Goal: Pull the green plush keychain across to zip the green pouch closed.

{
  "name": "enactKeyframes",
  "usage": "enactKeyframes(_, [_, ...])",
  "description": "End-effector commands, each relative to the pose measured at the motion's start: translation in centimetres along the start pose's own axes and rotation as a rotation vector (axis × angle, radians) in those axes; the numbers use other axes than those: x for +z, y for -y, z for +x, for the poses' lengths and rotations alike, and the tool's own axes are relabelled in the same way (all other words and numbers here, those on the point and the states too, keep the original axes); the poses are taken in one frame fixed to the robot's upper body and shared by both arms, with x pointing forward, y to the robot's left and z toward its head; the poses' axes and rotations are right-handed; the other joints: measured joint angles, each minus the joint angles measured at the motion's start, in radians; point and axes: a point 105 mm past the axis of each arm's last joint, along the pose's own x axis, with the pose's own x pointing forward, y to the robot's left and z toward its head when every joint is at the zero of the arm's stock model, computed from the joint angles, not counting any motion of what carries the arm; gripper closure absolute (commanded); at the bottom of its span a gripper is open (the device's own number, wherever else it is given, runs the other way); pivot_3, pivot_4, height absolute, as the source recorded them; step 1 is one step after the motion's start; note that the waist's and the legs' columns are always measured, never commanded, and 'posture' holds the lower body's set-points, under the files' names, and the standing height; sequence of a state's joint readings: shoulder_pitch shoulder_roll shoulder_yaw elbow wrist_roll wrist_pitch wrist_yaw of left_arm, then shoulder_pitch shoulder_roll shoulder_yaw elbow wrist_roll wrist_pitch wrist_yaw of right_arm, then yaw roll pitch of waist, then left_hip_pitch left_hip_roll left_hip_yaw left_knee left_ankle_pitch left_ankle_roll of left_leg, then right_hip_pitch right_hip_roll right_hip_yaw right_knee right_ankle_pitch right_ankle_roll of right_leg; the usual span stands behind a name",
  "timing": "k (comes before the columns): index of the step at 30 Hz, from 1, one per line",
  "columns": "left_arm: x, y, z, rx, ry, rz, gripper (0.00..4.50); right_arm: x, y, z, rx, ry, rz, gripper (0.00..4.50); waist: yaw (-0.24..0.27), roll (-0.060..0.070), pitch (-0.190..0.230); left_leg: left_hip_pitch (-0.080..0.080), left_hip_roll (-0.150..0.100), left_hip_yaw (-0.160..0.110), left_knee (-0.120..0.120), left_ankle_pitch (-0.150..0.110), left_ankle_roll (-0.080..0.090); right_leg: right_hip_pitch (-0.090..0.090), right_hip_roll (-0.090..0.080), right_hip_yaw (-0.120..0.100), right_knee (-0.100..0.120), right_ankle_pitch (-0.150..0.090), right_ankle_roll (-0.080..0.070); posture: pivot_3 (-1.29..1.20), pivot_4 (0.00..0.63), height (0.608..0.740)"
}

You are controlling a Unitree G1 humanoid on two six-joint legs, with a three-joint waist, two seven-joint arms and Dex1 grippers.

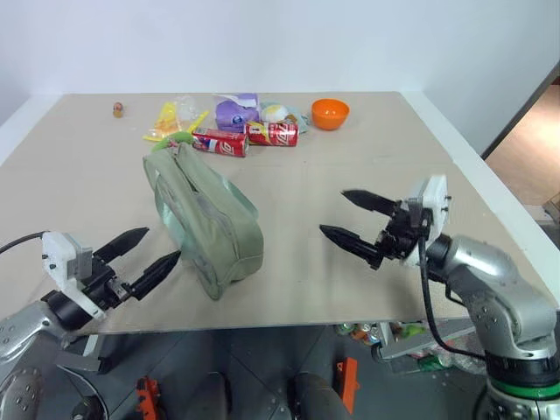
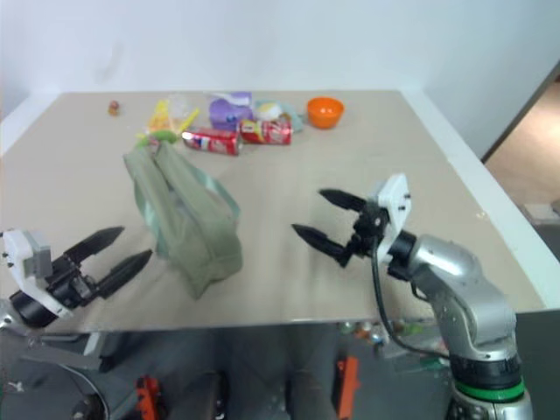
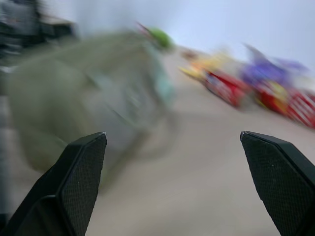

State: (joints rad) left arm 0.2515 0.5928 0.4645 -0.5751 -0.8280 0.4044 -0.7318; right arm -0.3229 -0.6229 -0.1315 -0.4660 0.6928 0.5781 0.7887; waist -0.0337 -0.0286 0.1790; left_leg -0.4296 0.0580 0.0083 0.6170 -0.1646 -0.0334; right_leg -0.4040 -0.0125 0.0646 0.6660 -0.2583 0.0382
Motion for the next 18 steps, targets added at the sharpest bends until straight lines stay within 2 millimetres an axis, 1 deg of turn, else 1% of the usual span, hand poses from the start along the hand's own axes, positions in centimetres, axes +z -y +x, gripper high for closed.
enactKeyframes(1, [1.3, 3.1, -0.3, -0.140, -0.023, 0.030, 0.05, 1.4, -3.2, 2.1, 0.199, -0.015, -0.003, 0.00, -0.001, 0.000, 0.000, 0.000, 0.001, 0.000, 0.000, 0.000, 0.000, 0.000, 0.001, 0.000, 0.000, 0.000, -0.001, 0.00, 0.150, 0.740])
enactKeyframes(3, [1.3, 3.6, -0.2, -0.163, -0.036, 0.034, 0.05, 1.3, -3.5, 3.1, 0.220, -0.017, -0.006, 0.00, 0.001, 0.000, 0.000, 0.000, 0.001, 0.001, 0.000, 0.000, 0.000, -0.001, 0.001, 0.001, 0.000, 0.001, -0.001, 0.00, 0.150, 0.740])
enactKeyframes(6, [1.6, 3.7, -0.2, -0.176, -0.039, 0.049, 0.05, 0.3, -4.5, 5.1, 0.259, -0.033, -0.012, 0.00, 0.000, -0.001, 0.000, 0.000, 0.001, 0.001, 0.000, 0.000, 0.000, -0.002, 0.002, 0.001, 0.000, 0.001, -0.002, 0.00, 0.150, 0.740])
enactKeyframes(9, [1.6, 3.7, 0.0, -0.188, -0.049, 0.060, 0.05, -0.5, -4.4, 6.8, 0.244, -0.034, -0.011, 0.00, -0.001, -0.001, 0.000, -0.001, 0.003, 0.003, 0.000, 0.000, 0.000, -0.003, 0.003, 0.003, 0.000, 0.001, -0.002, 0.00, 0.150, 0.740])
enactKeyframes(14, [1.3, 3.7, 0.1, -0.192, -0.060, 0.070, 0.05, -1.0, -4.0, 8.5, 0.214, -0.023, 0.004, 0.00, -0.002, 0.000, 0.000, -0.001, 0.004, 0.004, 0.000, 0.000, -0.001, -0.004, 0.004, 0.004, 0.000, 0.001, -0.003, 0.00, 0.150, 0.740])
enactKeyframes(17, [1.0, 3.8, 0.3, -0.196, -0.066, 0.078, 0.05, -1.1, -3.8, 8.9, 0.198, -0.016, 0.021, 0.00, -0.004, 0.000, 0.000, -0.001, 0.004, 0.005, -0.001, -0.001, -0.001, -0.005, 0.005, 0.004, 0.000, 0.001, -0.003, 0.00, 0.150, 0.740])
enactKeyframes(18, [1.0, 3.8, 0.4, -0.194, -0.059, 0.075, 0.02, -1.1, -3.8, 8.9, 0.201, -0.014, 0.032, 0.25, -0.004, 0.000, 0.000, -0.001, 0.004, 0.005, -0.001, -0.001, -0.001, -0.005, 0.005, 0.004, 0.000, 0.001, -0.003, 0.00, 0.150, 0.740])
